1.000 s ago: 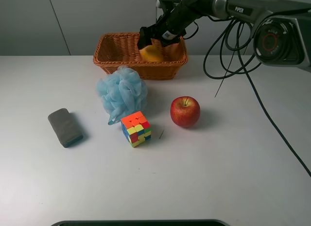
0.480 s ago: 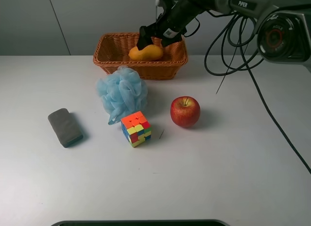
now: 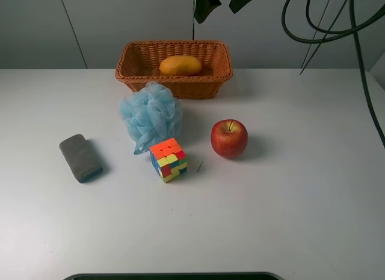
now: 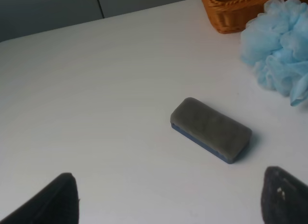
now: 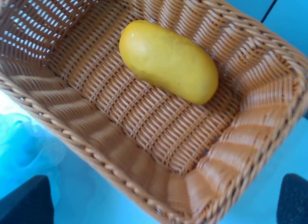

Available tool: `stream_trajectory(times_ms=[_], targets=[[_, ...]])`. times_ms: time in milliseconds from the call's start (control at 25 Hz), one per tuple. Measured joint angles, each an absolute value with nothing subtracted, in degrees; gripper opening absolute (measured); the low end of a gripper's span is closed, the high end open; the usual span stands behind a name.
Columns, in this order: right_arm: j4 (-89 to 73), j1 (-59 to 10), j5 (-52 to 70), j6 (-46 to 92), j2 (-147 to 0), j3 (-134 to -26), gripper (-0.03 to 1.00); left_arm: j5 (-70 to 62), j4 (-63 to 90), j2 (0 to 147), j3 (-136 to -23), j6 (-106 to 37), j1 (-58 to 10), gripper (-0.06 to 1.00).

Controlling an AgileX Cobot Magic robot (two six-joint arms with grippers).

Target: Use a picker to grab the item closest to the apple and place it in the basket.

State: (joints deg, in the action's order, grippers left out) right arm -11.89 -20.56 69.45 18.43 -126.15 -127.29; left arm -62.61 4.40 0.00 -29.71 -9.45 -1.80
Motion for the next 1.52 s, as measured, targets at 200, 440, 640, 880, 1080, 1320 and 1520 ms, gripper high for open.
stream_trajectory(times_ms=[200,440,640,880,1080,1320,1520], targets=[[-8.30,-20.56,69.45,17.95,-115.61,-115.20,0.70,-62.61,4.40,0.00,-29.71,-9.45,-1.80,0.73],[-2.17,-20.56,69.71,17.19,-94.67,-91.94,0.70,-62.61,4.40,0.00,-29.71,-9.45,-1.80,0.73],[-2.03,-20.56,70.07,15.81,-75.14,-74.70,0.70,-62.61,4.40,0.00,-29.71,-9.45,-1.80,0.73],[-3.44,-20.56,70.16,14.39,-54.17,-59.09,0.70,-62.61,4.40,0.00,-29.71,-9.45,-1.80,0.73],[-5.58,-20.56,70.31,11.39,-39.15,-47.87,0.70,-62.61,4.40,0.00,-29.71,-9.45,-1.80,0.73],[-6.71,-16.78,68.32,9.31,-20.24,-36.04,0.70,-62.61,4.40,0.00,-29.71,-9.45,-1.80,0.73],[-6.71,-9.21,65.65,9.07,-6.10,-30.68,0.70,-62.61,4.40,0.00,-29.71,-9.45,-1.80,0.73]])
